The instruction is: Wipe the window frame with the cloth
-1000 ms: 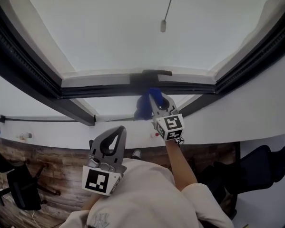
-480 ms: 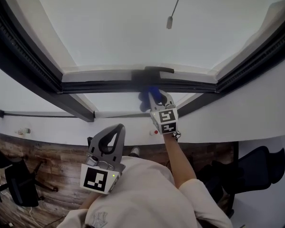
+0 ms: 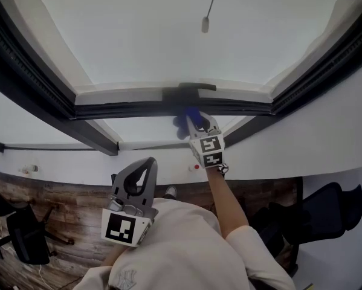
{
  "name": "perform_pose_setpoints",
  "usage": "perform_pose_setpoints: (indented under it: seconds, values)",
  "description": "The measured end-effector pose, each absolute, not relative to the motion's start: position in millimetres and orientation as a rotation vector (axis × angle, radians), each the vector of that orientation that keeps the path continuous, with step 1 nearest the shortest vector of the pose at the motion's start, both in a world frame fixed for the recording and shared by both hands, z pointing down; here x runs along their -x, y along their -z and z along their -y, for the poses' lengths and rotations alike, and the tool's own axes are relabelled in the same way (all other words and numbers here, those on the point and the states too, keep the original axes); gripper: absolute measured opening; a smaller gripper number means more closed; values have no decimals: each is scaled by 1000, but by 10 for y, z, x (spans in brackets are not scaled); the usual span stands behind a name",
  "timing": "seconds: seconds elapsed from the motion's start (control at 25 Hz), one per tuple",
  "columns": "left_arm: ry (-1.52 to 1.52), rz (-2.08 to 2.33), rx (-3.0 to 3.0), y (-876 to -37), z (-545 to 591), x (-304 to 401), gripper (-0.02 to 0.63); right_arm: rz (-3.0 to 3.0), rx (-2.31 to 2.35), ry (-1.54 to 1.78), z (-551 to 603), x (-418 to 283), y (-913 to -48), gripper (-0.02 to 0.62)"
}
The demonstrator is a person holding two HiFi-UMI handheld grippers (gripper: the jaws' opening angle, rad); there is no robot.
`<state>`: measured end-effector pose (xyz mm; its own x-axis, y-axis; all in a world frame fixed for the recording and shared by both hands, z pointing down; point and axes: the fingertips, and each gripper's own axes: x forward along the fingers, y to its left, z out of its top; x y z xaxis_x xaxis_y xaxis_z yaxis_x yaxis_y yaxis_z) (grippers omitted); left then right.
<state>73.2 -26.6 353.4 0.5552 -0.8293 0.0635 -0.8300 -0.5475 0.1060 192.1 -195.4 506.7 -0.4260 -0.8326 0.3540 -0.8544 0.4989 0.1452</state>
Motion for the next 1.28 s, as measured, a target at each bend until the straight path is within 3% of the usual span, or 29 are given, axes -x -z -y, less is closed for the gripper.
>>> perform_pose_setpoints:
  seconds: [1.28]
  values:
    - [-8, 1421, -2666, -3533, 274, -855, 9, 2275, -1608, -136, 1979, -2815, -5057, 60]
